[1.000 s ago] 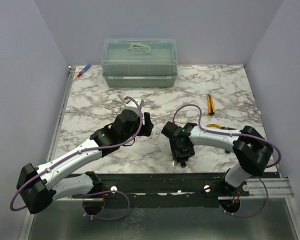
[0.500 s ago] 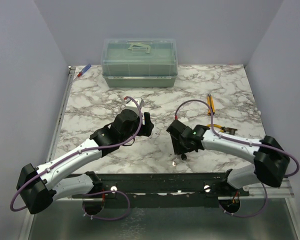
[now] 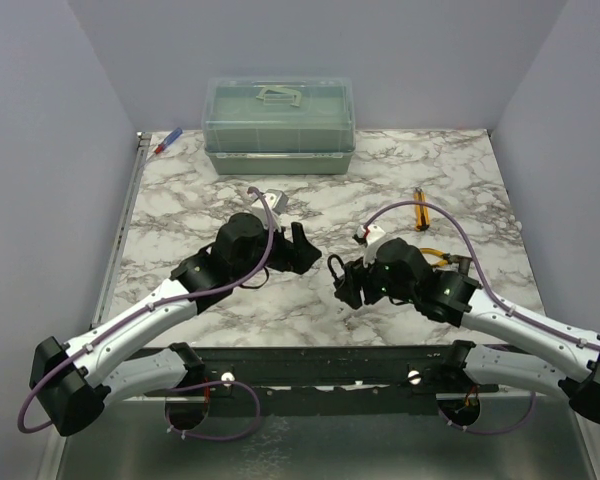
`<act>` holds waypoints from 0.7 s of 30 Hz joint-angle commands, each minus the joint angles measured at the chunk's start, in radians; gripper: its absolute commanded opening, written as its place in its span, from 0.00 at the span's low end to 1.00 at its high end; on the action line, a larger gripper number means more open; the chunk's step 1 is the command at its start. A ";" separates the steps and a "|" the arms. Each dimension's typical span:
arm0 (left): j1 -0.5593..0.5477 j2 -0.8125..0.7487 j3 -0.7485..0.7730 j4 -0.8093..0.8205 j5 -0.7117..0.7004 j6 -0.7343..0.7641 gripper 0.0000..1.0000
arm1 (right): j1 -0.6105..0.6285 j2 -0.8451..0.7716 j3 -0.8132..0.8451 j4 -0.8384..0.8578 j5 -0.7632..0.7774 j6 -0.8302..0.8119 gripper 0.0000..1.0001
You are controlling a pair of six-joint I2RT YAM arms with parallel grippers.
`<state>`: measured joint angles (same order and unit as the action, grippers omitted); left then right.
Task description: Unlock with the key
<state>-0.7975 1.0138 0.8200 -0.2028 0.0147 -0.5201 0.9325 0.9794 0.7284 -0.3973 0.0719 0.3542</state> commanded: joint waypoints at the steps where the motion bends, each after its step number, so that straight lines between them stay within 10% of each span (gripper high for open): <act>1: 0.008 -0.010 0.034 0.082 0.161 -0.032 0.81 | 0.005 -0.039 0.003 0.148 -0.124 -0.073 0.01; 21: 0.007 0.113 0.000 0.145 0.254 -0.079 0.66 | 0.005 -0.167 -0.006 0.206 -0.167 -0.099 0.00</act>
<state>-0.7929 1.1065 0.8242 -0.0498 0.2951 -0.5846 0.9325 0.8604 0.7212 -0.3046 -0.0620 0.2779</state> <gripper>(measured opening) 0.671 0.585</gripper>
